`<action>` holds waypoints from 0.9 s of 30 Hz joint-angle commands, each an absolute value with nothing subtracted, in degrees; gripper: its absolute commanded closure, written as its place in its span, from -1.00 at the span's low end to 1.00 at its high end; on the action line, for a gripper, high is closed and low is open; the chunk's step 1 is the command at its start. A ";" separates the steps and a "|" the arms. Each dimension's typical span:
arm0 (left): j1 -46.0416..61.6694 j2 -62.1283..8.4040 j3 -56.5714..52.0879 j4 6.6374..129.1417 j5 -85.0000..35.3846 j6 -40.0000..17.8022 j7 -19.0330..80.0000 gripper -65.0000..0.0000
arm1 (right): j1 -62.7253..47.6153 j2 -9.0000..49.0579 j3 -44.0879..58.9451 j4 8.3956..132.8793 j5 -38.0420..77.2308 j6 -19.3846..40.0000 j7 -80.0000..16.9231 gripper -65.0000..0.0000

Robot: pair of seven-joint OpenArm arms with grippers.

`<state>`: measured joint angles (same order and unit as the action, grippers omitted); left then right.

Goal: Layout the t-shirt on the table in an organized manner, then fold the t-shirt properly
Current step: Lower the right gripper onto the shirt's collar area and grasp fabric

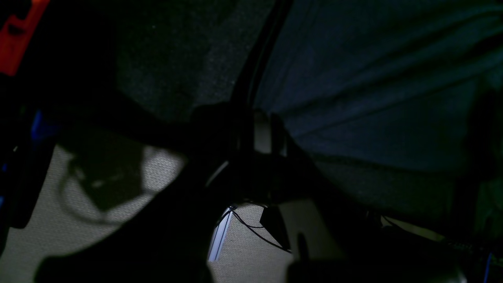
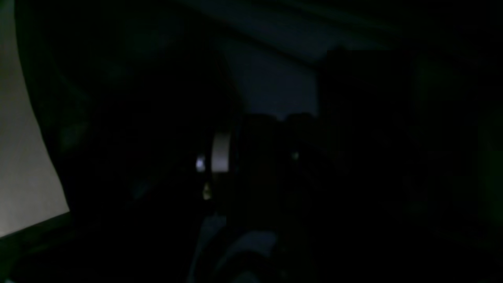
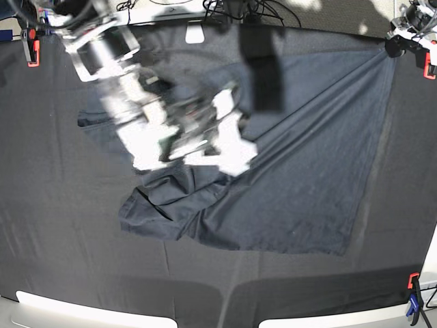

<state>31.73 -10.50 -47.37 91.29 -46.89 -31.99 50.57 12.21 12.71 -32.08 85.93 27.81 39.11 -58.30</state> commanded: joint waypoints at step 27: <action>32.23 -11.44 -48.07 92.12 -46.96 -31.97 49.60 1.00 | 13.50 10.66 -32.60 86.98 4.14 33.61 -53.89 0.34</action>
<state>31.73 -10.50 -47.37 91.29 -46.89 -31.97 50.54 12.23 10.63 -32.91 85.97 3.73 34.04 -55.40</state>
